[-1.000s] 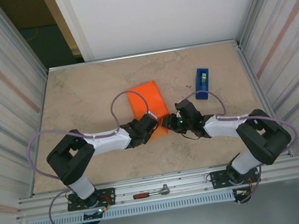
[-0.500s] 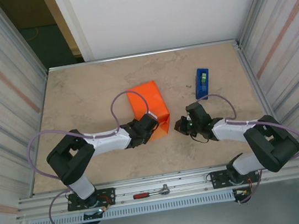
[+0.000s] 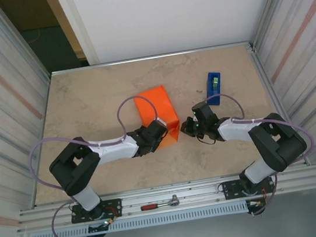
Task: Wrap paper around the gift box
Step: Fold the wrapping paper for the gift box.
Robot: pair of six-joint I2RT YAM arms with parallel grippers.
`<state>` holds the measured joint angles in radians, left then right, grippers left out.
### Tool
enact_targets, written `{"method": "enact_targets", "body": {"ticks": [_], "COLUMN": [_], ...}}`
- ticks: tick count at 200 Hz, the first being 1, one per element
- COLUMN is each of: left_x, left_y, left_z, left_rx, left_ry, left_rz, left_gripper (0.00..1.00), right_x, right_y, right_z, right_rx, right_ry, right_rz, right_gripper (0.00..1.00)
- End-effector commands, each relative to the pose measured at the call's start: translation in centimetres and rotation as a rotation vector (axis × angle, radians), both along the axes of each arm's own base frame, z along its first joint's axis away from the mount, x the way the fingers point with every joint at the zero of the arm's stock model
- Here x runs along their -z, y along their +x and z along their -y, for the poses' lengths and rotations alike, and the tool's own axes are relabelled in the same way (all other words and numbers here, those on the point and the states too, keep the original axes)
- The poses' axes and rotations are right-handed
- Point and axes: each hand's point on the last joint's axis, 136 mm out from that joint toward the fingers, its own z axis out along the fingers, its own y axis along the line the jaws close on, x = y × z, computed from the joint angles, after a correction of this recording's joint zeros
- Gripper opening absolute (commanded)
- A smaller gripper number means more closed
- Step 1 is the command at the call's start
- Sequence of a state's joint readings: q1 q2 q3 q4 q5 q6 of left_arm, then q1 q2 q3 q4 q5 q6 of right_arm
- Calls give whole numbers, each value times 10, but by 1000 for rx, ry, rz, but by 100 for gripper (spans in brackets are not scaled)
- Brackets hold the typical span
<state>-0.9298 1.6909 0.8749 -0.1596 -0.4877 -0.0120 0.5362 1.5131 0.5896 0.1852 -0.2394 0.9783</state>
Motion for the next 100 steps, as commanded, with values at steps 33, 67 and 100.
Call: {"method": "enact_targets", "body": {"ticks": [33, 67, 100], "left_x": [5, 4, 3], "left_y": [-1, -1, -1], "left_z": [3, 4, 5], "left_rx": [20, 25, 28], "left_ry": [5, 6, 0], "left_rz": [-6, -5, -4], "left_gripper": [59, 59, 59], "right_x": [4, 14, 21], "right_y": [0, 1, -1], "right_z": [-35, -39, -40], "right_rx": [-89, -85, -87], "right_ry": [-17, -13, -15], "right_rz": [6, -15, -31], "right_gripper": [0, 0, 0]}}
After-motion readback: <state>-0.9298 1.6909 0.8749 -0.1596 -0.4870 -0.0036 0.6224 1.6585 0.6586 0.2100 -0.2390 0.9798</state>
